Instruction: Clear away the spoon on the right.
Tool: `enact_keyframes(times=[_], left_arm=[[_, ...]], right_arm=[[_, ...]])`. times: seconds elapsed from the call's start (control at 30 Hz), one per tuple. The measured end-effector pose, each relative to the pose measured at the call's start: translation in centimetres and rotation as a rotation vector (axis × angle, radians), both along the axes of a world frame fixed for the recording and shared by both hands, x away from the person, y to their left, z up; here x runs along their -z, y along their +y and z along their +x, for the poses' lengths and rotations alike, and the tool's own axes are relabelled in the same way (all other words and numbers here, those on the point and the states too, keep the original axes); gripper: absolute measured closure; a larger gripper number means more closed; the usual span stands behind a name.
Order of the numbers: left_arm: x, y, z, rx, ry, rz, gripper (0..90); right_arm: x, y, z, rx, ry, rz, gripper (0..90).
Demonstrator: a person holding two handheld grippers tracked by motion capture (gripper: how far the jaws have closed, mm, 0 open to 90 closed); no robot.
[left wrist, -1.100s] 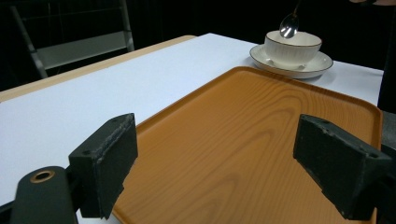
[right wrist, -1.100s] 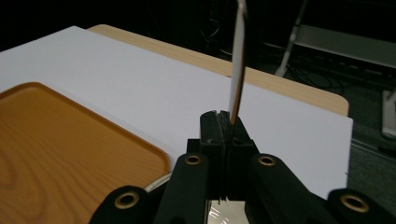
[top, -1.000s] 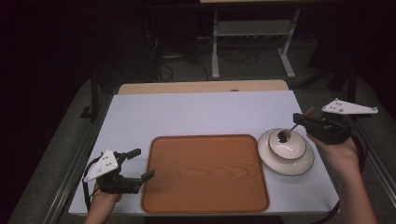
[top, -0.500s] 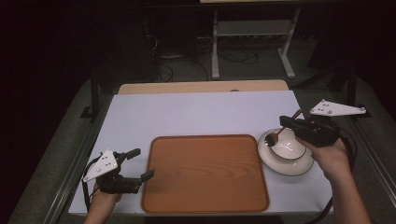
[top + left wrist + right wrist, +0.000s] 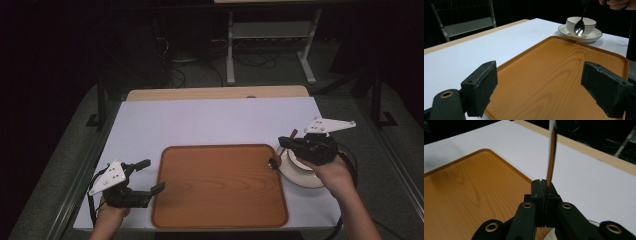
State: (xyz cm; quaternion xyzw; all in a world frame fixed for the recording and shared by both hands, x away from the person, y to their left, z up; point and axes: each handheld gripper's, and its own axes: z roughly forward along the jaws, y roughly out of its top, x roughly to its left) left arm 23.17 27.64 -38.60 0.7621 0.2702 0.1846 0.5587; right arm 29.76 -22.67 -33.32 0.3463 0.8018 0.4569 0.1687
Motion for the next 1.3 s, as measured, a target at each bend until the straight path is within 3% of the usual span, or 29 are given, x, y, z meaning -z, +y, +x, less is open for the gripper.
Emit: enact_keyframes(times=[0.7,1.3], left_arm=[[-0.1,0.0,-0.1,0.002,-0.003,0.003,13.6],[0.0,0.0,-0.1,0.003,-0.002,0.005,13.6]], right_arm=[[2.9,3.4,0.0,-0.106,0.080,-0.104,88.0],[3.1,4.7,0.5,-0.119,0.058,-0.099,87.8]])
